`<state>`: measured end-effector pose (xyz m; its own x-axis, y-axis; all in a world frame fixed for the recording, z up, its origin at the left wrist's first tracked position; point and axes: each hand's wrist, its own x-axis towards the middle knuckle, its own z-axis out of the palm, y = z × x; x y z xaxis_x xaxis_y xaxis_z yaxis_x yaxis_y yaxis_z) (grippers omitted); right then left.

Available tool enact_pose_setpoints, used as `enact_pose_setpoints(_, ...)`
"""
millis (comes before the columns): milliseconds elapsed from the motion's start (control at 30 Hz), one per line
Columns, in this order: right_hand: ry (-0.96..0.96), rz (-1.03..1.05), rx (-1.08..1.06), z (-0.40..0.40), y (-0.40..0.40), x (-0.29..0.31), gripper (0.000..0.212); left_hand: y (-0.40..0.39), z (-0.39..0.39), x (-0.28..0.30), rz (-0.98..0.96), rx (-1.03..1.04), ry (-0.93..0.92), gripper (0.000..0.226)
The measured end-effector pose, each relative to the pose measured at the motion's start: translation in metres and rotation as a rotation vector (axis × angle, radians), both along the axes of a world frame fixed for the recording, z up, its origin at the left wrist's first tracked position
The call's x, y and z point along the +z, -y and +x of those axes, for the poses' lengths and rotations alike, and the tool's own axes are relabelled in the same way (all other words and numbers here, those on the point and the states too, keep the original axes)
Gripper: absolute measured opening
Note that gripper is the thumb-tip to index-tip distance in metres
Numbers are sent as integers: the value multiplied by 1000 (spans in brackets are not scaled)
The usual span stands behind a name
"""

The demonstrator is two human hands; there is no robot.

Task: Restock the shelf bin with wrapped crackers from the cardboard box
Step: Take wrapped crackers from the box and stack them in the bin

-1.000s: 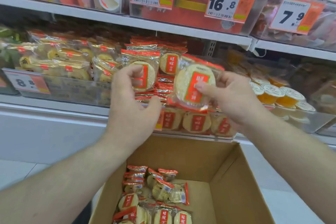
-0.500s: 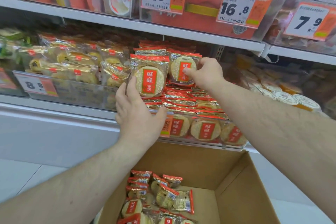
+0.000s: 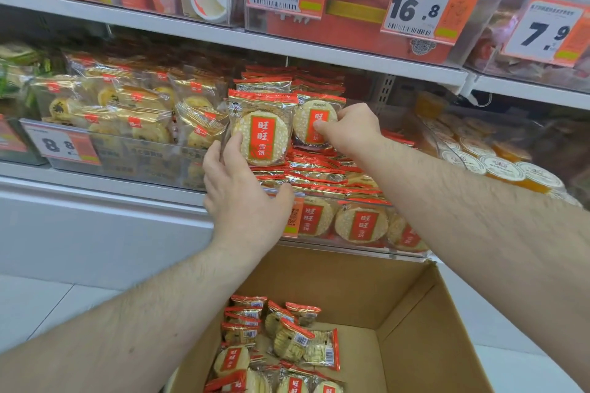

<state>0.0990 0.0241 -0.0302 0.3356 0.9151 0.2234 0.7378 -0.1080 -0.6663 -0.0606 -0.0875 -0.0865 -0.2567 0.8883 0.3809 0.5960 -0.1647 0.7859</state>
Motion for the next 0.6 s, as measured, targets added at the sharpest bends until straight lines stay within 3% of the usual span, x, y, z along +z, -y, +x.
enact_pose_setpoints(133, -18, -22, 56, 5, 10, 0, 33, 0, 0, 0, -8, 51, -48, 94)
enact_pose_setpoints(300, 17, -19, 40, 14, 22, 1, 53, 3, 0, 2, 254, 24, -159, 80)
enact_pose_setpoints(533, 95, -11, 14, 18, 43, 4, 66, 11, 9, 0, 458, -91, -257, 66)
enact_pose_setpoints(600, 155, 124, -29, 17, 61, 0, 59, 17, 9, 5, 431, -242, -200, 55)
